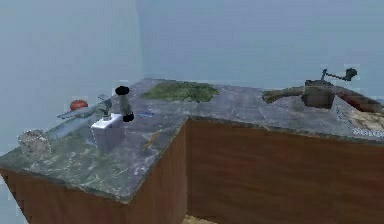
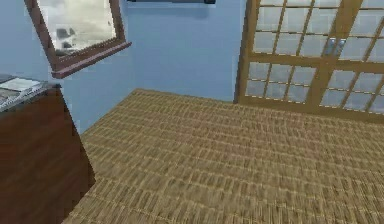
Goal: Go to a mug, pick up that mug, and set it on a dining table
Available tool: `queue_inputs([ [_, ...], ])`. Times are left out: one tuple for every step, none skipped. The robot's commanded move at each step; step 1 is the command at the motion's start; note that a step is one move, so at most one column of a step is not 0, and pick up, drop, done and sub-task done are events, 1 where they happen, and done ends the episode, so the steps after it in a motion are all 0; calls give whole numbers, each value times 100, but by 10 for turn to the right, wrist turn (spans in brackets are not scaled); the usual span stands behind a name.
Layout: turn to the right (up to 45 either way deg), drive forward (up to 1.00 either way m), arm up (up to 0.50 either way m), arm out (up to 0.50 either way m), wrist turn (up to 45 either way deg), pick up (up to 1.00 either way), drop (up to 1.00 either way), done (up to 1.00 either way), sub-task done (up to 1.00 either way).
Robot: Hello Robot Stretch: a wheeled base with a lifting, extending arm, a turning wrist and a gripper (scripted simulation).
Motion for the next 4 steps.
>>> queue_inputs([
  [-450,0,0,0,0,0,0,0,0],
  [-450,0,0,0,0,0,0,0,0],
  [-360,0,0,0,0,0,0,0,0],
  [450,0,0,0,0,0,0,0,0],
])
